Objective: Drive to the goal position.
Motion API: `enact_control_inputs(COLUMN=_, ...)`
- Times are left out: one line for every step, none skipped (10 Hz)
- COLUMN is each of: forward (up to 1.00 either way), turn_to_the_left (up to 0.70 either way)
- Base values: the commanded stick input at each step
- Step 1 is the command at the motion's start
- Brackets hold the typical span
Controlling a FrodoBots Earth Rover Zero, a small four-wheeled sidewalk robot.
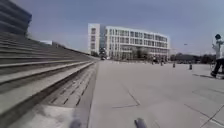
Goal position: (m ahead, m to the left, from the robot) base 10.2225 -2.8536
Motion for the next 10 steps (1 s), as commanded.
enact_control_inputs(forward=0.70, turn_to_the_left=0.01)
enact_control_inputs(forward=0.70, turn_to_the_left=0.01)
enact_control_inputs(forward=0.70, turn_to_the_left=0.01)
enact_control_inputs(forward=0.70, turn_to_the_left=0.01)
enact_control_inputs(forward=0.70, turn_to_the_left=0.01)
enact_control_inputs(forward=0.70, turn_to_the_left=0.01)
enact_control_inputs(forward=0.70, turn_to_the_left=0.01)
enact_control_inputs(forward=0.70, turn_to_the_left=0.01)
enact_control_inputs(forward=0.70, turn_to_the_left=0.01)
enact_control_inputs(forward=0.70, turn_to_the_left=0.01)
